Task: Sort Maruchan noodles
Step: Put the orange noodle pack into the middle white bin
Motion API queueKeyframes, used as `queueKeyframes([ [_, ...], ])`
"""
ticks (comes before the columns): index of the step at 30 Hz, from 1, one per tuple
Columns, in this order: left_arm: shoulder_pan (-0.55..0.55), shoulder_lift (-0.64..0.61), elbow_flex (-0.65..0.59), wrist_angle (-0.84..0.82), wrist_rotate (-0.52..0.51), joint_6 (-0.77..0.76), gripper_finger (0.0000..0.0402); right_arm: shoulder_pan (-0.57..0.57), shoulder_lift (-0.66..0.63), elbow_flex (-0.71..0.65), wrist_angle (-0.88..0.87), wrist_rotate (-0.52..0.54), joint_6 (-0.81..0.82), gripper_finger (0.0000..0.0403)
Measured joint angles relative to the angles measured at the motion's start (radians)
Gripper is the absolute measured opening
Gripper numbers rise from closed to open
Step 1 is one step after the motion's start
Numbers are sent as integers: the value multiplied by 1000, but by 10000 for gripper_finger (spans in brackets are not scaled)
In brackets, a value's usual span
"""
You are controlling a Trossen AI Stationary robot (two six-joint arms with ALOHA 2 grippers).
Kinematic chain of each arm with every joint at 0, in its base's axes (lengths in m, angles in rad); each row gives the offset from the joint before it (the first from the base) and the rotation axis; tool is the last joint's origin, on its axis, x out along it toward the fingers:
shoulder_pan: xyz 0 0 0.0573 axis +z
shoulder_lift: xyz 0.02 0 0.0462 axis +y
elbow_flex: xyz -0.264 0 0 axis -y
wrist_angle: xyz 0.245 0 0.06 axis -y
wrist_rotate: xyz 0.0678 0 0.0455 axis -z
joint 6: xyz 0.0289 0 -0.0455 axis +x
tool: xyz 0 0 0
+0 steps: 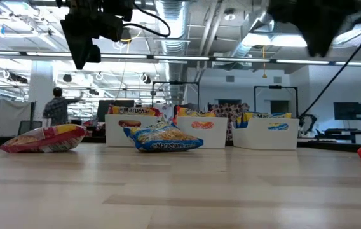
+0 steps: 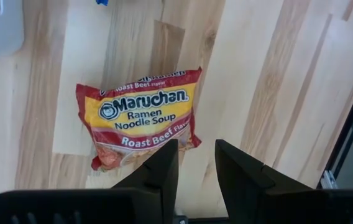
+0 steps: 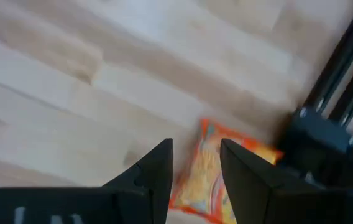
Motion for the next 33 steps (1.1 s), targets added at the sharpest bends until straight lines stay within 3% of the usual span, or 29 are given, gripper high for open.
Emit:
queueKeyframes([
  [6, 0, 0, 0, 3, 1, 17, 91, 72, -1, -126, 9, -139, 95, 167],
  [12, 0, 0, 0, 3, 1, 17, 91, 127, -1, -254, 93, -222, 214, 201],
  [20, 0, 0, 0, 8, 2, 17, 91, 181, 31, -359, 193, -262, 375, 225],
  [27, 0, 0, 0, 24, 4, 16, 91, 184, 106, -428, 274, -352, 362, 226],
  [33, 0, 0, 0, 34, 4, 17, 91, 197, 119, -432, 313, -360, 351, 224],
])
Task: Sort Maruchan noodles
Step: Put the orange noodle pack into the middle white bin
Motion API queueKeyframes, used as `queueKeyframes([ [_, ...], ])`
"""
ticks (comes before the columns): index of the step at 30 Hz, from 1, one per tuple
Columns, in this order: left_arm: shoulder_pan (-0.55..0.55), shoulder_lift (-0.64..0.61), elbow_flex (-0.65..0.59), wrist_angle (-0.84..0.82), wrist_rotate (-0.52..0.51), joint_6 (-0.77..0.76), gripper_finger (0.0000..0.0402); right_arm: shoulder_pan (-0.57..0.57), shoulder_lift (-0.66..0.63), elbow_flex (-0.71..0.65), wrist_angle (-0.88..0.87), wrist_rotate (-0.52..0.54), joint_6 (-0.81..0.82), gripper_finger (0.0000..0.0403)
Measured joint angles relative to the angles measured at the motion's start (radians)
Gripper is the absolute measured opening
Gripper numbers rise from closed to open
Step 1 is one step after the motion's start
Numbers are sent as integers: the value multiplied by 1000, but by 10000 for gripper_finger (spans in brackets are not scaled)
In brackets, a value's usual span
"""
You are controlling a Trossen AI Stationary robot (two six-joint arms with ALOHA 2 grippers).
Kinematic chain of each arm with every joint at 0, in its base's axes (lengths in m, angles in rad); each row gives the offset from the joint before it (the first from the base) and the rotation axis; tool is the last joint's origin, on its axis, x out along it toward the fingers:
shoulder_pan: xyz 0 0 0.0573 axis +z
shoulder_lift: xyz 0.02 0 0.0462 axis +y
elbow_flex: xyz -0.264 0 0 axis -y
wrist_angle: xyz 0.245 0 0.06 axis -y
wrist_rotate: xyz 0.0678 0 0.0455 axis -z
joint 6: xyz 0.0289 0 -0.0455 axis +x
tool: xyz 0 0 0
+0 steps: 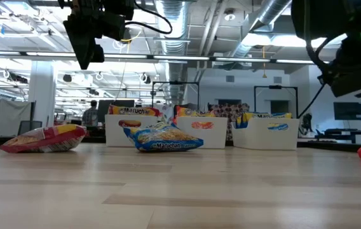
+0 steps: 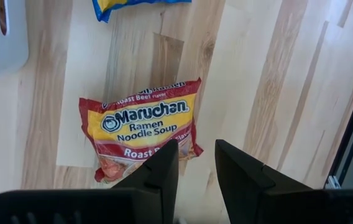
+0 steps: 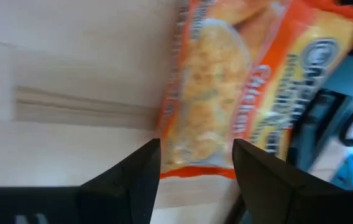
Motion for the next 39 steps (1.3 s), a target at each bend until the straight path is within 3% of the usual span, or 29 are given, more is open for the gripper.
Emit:
queueKeyframes([
  [6, 0, 0, 0, 2, 0, 0, 91, -7, 1, -29, 72, 5, 8, 224],
  [13, 0, 0, 0, 3, -1, 17, 91, 2, -18, -34, 39, 5, 16, 224],
  [17, 0, 0, 0, 4, -1, 19, 91, -10, -18, -93, 130, 5, 28, 224],
  [24, 0, 0, 0, 4, -2, 19, 91, -14, -18, -164, 137, -36, 73, 222],
  [34, 0, 0, 0, 4, -2, 40, 91, -13, -20, -182, 192, -40, 49, 155],
  [39, 0, 0, 0, 5, -2, 50, 91, -13, -21, -177, 295, -29, 30, 143],
])
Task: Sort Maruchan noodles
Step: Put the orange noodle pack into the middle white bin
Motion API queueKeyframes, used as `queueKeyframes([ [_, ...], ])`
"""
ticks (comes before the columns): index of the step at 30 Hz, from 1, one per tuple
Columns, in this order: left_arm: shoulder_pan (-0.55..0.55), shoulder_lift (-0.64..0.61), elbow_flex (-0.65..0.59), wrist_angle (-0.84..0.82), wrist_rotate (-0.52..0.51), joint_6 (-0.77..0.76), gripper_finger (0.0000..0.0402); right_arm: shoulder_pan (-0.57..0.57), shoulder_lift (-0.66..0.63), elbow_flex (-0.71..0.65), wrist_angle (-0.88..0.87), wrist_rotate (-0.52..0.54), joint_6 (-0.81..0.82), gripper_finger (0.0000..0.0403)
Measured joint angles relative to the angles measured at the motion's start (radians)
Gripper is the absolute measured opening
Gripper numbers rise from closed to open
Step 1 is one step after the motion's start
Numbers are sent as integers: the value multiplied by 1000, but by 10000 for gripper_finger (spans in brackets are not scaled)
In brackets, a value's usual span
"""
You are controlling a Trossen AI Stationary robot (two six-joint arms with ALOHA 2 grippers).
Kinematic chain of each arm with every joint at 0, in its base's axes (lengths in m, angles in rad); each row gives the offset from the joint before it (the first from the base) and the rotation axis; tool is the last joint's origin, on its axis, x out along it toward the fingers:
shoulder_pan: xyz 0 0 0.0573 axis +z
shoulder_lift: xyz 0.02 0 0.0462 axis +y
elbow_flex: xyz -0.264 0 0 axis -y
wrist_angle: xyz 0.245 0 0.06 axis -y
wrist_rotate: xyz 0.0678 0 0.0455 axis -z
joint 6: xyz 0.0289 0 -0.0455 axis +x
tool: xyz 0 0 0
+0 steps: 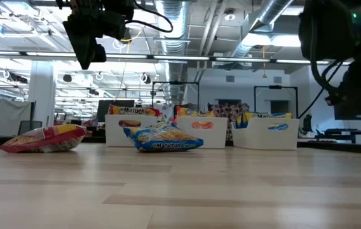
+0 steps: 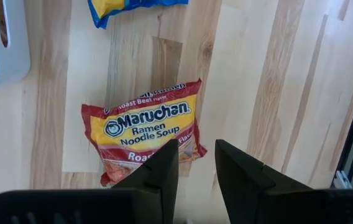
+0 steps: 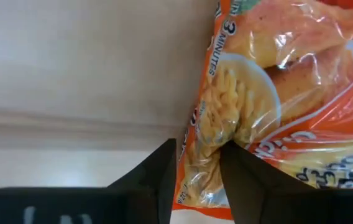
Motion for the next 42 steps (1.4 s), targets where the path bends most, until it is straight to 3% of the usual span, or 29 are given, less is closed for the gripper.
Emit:
queueKeyframes([
  [13, 0, 0, 0, 12, 0, 14, 91, -5, 5, 120, 244, 135, -6, 130],
  [24, 0, 0, 0, 19, 0, 29, 91, -7, 6, 235, 231, 161, -50, 128],
  [29, 0, 0, 0, 26, 0, 28, 91, -7, 6, 315, 98, 163, -53, 125],
  [35, 0, 0, 0, 26, 0, 20, 91, 20, 5, 412, -190, 191, -70, 117],
  [42, 0, 0, 0, 43, 0, -30, 91, 57, 4, 412, -377, 170, -108, 128],
])
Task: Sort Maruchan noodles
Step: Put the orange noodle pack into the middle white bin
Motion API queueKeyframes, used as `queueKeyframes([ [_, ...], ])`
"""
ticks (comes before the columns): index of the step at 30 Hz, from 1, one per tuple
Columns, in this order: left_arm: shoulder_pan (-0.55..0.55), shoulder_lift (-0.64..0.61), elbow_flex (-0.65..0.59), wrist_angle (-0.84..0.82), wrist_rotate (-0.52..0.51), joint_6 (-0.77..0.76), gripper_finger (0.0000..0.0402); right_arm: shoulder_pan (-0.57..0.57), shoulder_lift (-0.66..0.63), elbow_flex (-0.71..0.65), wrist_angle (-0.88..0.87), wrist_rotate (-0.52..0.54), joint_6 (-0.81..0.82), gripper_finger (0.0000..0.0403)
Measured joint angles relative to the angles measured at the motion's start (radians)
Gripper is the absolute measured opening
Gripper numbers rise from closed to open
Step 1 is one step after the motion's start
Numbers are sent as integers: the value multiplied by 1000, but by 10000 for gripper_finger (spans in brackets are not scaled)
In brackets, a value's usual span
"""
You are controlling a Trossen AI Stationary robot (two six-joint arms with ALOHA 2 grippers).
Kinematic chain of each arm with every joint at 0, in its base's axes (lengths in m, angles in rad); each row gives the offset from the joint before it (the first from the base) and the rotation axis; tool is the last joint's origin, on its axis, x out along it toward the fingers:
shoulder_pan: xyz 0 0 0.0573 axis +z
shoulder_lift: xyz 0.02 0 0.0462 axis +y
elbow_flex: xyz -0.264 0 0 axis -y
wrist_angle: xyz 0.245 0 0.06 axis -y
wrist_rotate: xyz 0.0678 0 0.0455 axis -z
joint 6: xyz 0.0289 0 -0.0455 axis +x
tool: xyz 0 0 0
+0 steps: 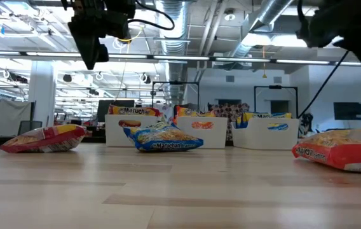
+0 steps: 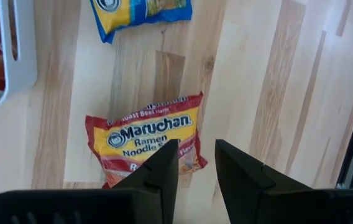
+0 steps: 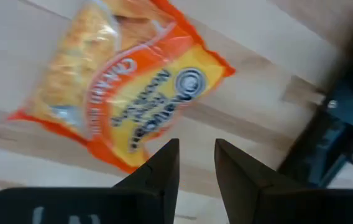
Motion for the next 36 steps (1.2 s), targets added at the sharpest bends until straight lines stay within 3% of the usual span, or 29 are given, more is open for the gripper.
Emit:
queueKeyframes([
  [10, 0, 0, 0, 56, 0, -6, 91, 12, -51, -172, 136, -9, 33, 168],
  [15, 0, 0, 0, 65, 0, -6, 91, 48, -188, -306, 320, 56, 162, 166],
  [24, 0, 0, 0, 90, 0, -6, 91, 96, -495, -529, 374, 161, 367, 168],
  [28, 0, 0, 0, 90, -2, -22, 91, 121, -596, -628, 554, 236, 460, 166],
  [31, 0, 0, 0, 89, -2, -23, 91, 132, -610, -663, 611, 306, 476, 167],
  [36, 0, 0, 0, 88, -2, -24, 91, 131, -586, -695, 652, 307, 509, 168],
])
